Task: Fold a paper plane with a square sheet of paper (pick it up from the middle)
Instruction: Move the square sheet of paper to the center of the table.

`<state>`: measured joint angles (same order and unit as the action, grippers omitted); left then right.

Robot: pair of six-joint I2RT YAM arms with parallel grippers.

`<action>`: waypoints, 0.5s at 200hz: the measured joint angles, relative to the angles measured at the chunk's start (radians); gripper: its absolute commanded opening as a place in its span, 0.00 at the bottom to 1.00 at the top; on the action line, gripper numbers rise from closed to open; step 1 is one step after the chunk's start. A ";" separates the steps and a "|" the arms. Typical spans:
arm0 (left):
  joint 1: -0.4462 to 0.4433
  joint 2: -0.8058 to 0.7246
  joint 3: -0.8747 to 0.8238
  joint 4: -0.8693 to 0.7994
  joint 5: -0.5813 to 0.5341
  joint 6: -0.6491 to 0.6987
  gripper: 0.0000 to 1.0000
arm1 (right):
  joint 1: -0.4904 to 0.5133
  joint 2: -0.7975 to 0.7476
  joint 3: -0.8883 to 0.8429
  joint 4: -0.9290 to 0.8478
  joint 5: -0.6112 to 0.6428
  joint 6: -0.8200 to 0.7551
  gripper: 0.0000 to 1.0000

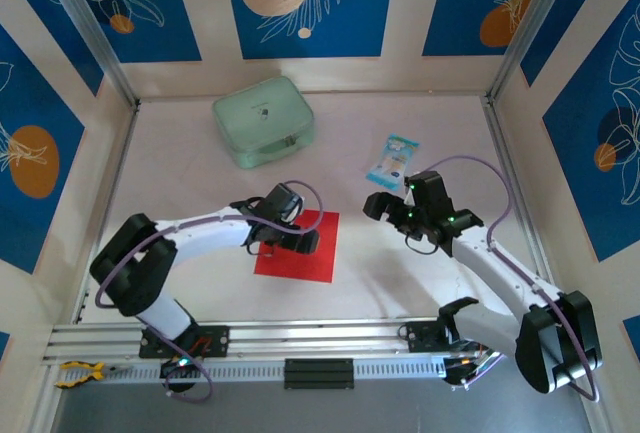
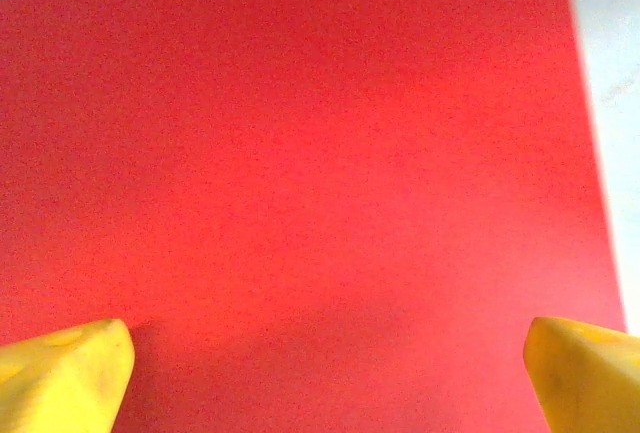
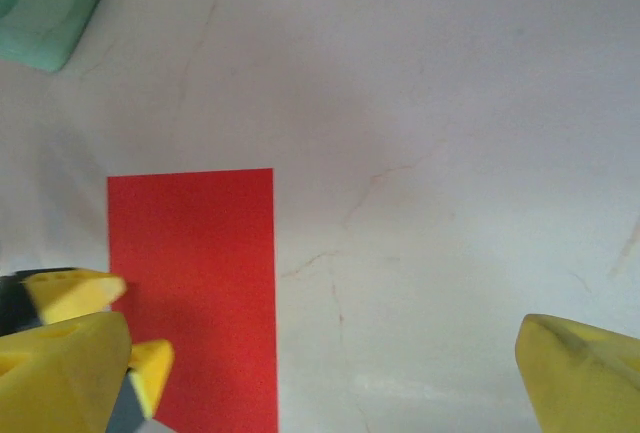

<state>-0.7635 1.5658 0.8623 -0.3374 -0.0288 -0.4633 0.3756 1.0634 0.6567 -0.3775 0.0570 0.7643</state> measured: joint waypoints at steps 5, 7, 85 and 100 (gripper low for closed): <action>0.000 -0.006 0.002 -0.013 -0.023 -0.005 1.00 | 0.006 -0.005 0.010 -0.015 0.018 -0.005 0.99; 0.000 -0.008 0.003 -0.021 -0.036 -0.010 1.00 | 0.008 -0.006 0.014 -0.020 0.026 -0.005 0.99; -0.002 -0.001 0.071 -0.156 -0.085 -0.158 0.99 | -0.087 -0.087 -0.013 -0.032 -0.038 -0.015 0.99; -0.011 0.016 0.114 -0.185 -0.087 -0.188 0.99 | -0.085 -0.085 -0.010 -0.057 -0.039 -0.018 0.99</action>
<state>-0.7750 1.5814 0.9760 -0.5224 -0.1154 -0.6514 0.2905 0.9787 0.6464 -0.4347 0.0185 0.7460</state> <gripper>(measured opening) 0.989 0.990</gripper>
